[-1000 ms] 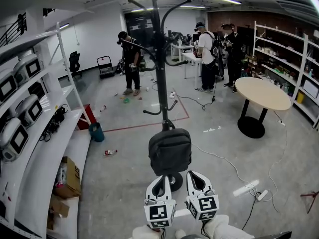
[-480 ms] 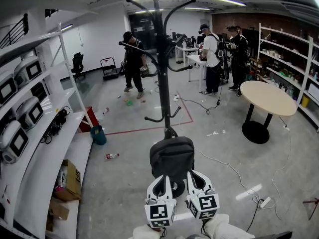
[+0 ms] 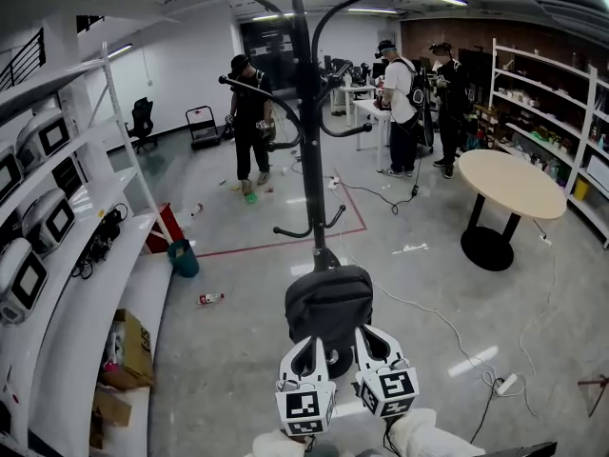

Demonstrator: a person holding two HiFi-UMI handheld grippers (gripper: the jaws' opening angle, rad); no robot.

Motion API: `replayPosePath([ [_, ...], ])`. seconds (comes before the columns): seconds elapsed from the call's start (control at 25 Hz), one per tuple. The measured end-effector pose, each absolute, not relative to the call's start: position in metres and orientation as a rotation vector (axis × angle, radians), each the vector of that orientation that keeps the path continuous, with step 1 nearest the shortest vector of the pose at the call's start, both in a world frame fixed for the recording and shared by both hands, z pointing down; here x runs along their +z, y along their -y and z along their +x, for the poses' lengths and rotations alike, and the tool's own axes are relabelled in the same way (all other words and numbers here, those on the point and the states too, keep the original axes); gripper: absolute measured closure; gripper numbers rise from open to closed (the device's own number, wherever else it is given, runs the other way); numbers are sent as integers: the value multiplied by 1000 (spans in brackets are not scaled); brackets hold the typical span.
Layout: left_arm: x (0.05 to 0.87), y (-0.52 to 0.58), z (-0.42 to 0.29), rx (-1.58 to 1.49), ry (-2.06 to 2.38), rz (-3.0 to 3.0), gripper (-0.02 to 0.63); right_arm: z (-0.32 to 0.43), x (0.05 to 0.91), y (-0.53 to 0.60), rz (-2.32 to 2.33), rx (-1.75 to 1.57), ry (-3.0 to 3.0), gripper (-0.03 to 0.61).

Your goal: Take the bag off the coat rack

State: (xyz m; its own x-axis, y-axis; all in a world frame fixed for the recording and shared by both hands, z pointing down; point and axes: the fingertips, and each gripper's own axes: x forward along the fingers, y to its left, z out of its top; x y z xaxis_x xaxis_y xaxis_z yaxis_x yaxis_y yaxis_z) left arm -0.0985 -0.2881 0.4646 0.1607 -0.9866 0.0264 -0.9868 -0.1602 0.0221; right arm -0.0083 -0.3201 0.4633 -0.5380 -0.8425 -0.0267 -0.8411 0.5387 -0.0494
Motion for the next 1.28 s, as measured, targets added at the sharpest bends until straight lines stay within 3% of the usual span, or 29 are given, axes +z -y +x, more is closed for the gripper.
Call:
replayPosePath([
  [0.92, 503, 321, -108, 80, 1878, 2326, 614, -17, 500, 430, -1509, -58, -2803, 563],
  [1.28, 508, 326, -112, 110, 1879, 2317, 614, -26, 512, 479, -1497, -43, -2880, 517],
])
